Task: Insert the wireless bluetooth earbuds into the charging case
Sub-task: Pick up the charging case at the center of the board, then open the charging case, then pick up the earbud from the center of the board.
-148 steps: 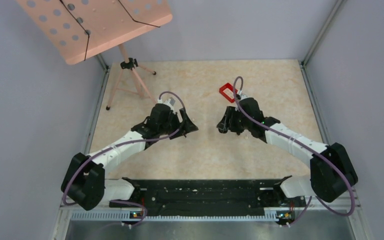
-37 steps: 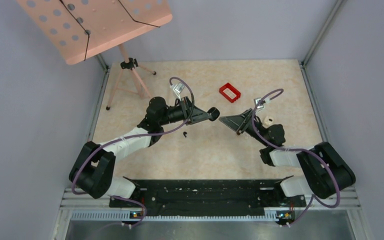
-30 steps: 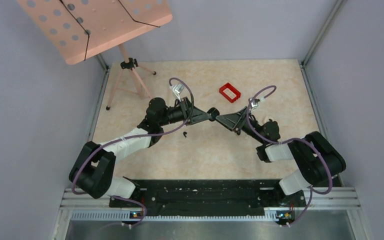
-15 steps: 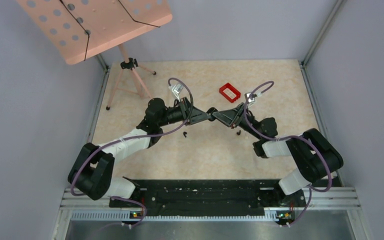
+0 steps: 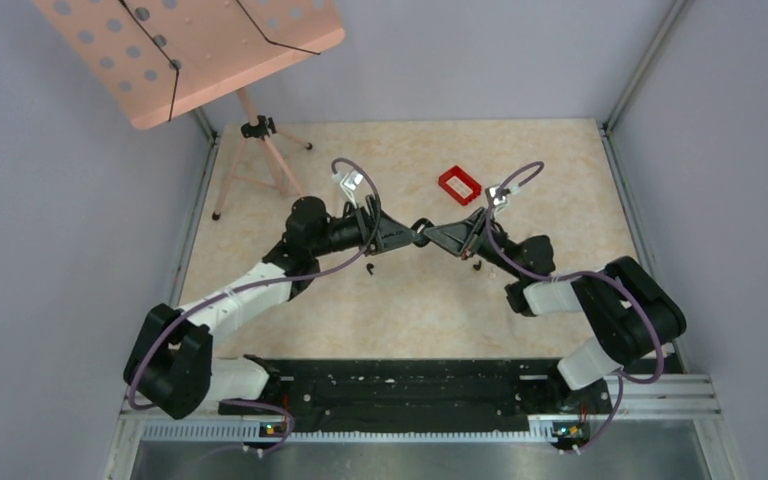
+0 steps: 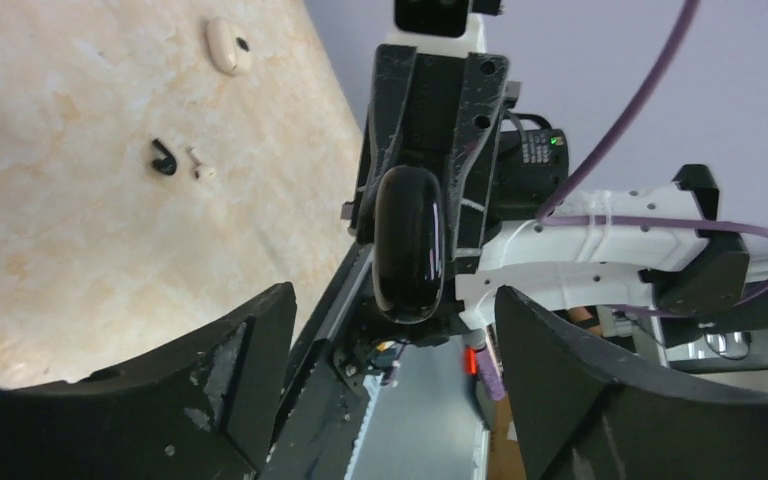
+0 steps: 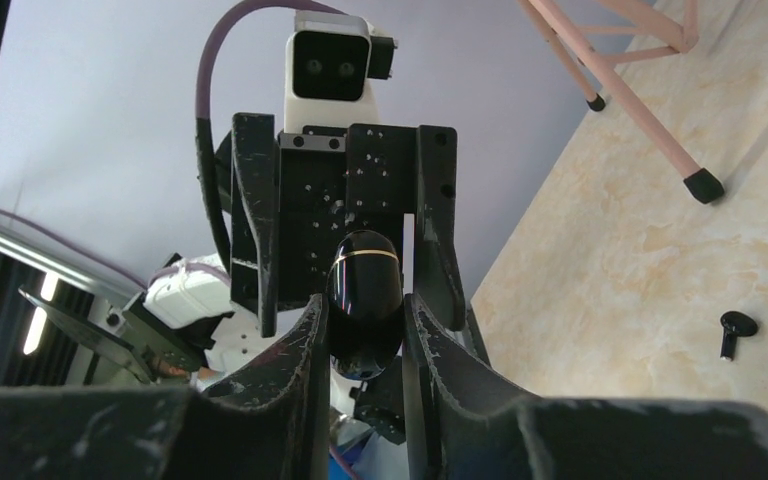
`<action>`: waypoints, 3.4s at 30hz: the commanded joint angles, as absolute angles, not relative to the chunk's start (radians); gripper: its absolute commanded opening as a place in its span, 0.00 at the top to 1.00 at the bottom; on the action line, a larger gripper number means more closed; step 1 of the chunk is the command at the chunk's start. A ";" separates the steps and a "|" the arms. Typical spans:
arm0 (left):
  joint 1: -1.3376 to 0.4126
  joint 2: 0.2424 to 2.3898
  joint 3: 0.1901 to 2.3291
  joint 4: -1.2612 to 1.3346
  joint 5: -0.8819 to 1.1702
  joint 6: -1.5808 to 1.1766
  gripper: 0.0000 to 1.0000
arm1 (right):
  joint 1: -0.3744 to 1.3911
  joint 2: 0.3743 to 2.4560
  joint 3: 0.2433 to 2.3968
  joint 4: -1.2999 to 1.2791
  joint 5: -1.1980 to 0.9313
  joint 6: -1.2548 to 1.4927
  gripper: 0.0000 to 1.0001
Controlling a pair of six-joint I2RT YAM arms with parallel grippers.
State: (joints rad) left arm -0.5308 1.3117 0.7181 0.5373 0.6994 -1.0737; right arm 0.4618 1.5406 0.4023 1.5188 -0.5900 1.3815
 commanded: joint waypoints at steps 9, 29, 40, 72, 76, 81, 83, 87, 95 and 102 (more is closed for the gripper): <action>-0.476 1.178 0.818 0.147 0.699 -0.776 0.10 | 0.445 1.316 0.513 1.037 -0.861 0.962 1.00; -0.510 1.270 0.825 0.333 0.945 -0.866 0.43 | 0.462 1.309 0.613 0.867 -0.975 0.884 1.00; -0.532 1.289 0.835 0.334 0.930 -0.868 0.75 | 0.476 1.314 0.619 0.866 -0.980 0.884 1.00; -0.488 1.258 0.783 0.431 0.926 -0.966 1.00 | 0.410 1.239 0.611 0.530 -0.869 0.710 0.52; -0.489 1.267 0.781 0.442 0.929 -0.976 1.00 | 0.411 1.240 0.608 0.548 -0.884 0.724 0.51; -0.489 1.273 0.782 0.435 0.914 -0.974 1.00 | 0.410 1.231 0.615 0.535 -0.879 0.724 0.46; -0.487 1.278 0.794 0.363 0.879 -0.939 1.00 | 0.411 1.215 0.623 0.500 -0.865 0.714 0.42; -0.485 1.289 0.818 0.197 0.789 -0.865 1.00 | 0.411 1.154 0.658 0.336 -0.791 0.637 0.36; -0.484 1.321 0.847 0.051 0.670 -0.825 1.00 | 0.408 1.008 0.722 -0.104 -0.342 0.493 0.01; -0.484 1.349 0.845 0.041 0.652 -0.832 1.00 | 0.407 1.043 0.672 -0.286 0.097 0.562 0.54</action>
State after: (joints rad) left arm -0.4843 1.3361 0.8055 0.0380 0.6750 -0.8482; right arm 0.4095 1.0115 0.6815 -0.1364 -0.2085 0.5331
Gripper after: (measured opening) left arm 0.313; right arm 0.556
